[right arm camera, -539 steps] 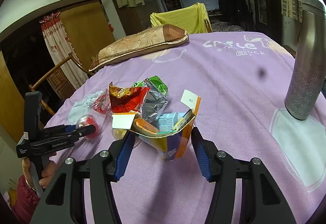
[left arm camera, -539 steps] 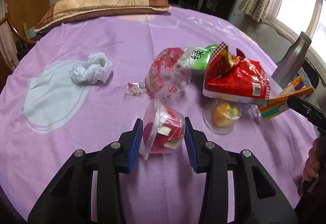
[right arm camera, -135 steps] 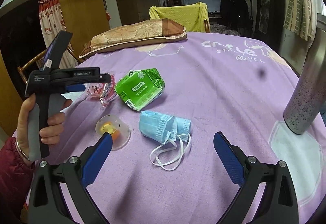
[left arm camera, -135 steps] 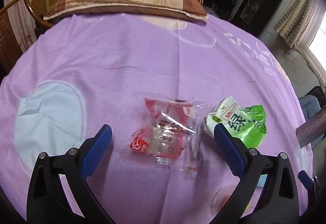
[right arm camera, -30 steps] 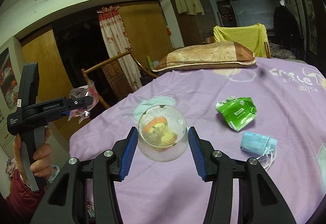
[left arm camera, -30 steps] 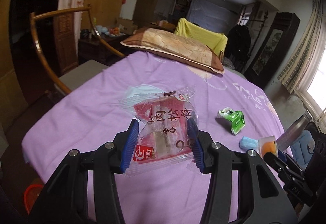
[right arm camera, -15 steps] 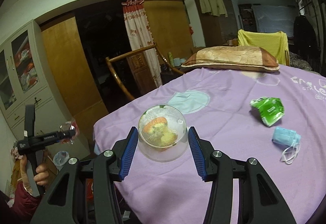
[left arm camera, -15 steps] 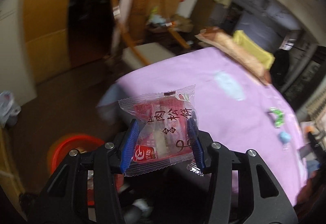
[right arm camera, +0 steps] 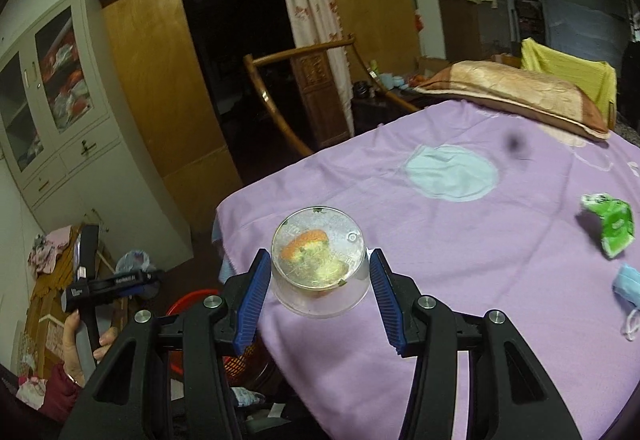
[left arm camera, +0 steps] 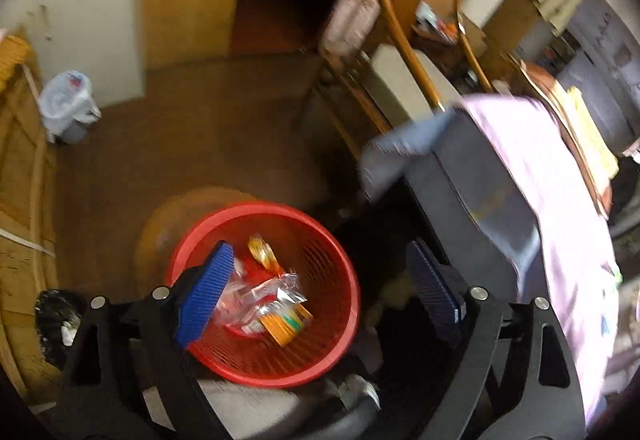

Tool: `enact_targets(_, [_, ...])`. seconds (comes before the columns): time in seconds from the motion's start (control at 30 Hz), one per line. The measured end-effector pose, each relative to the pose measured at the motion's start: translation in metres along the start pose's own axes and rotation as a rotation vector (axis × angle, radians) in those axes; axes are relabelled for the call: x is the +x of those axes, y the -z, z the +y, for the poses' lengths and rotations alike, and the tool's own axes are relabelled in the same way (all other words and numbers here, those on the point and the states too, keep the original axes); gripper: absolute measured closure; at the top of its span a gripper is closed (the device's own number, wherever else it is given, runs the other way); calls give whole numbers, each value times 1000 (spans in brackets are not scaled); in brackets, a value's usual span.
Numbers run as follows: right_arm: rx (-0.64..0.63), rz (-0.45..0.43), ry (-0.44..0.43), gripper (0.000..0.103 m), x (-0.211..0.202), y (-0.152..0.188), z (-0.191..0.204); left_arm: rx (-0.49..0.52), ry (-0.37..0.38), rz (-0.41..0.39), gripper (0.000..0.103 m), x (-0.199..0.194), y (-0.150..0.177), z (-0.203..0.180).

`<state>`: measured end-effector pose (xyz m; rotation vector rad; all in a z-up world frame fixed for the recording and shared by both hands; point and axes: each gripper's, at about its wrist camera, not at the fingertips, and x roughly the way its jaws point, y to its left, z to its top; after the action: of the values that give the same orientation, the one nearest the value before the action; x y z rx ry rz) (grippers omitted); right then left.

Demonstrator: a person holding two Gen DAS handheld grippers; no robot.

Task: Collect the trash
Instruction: 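Carry the pastry packet and clear cup to the red wastebasket and release both, then move both tools back over the table toward the green carton and blue mask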

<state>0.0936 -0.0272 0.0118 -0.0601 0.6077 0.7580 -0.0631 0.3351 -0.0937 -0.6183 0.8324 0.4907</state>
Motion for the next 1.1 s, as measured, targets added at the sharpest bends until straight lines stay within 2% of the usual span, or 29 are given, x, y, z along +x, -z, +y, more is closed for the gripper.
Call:
enact_targets(0.07, [-18,28,-18,52,13,-2,14,-5,-48,-61,8,-11,-4,6])
enact_targets(0.17, [-50,74,-56,52,34,-3,40,-23,-87,-133,8,-25,-10,17])
enact_targets(0.3, [-105,147,-119,52,65,-2,82,-84,-88,-189,7,-33,-23,34])
enact_targets(0.43, [-164,219,-174,52,95,1,123,-135,-85,-209,7,-30,-32,53])
enact_targets(0.67, [-263,339,-286,52,133,14,191,-186,-89,-182,7,-12,-40,79])
enact_targets(0.7, [-267,352,-307,49,136,15,198,-193,-93,-182,7,-10,-40,83])
enact_targets(0.9, [-268,363,-308,45,142,13,205,-216,-91,-168,7,-2,-41,90])
enact_targets(1.1, [-215,324,-271,45,130,5,179,-188,-77,-165,7,-4,-39,78])
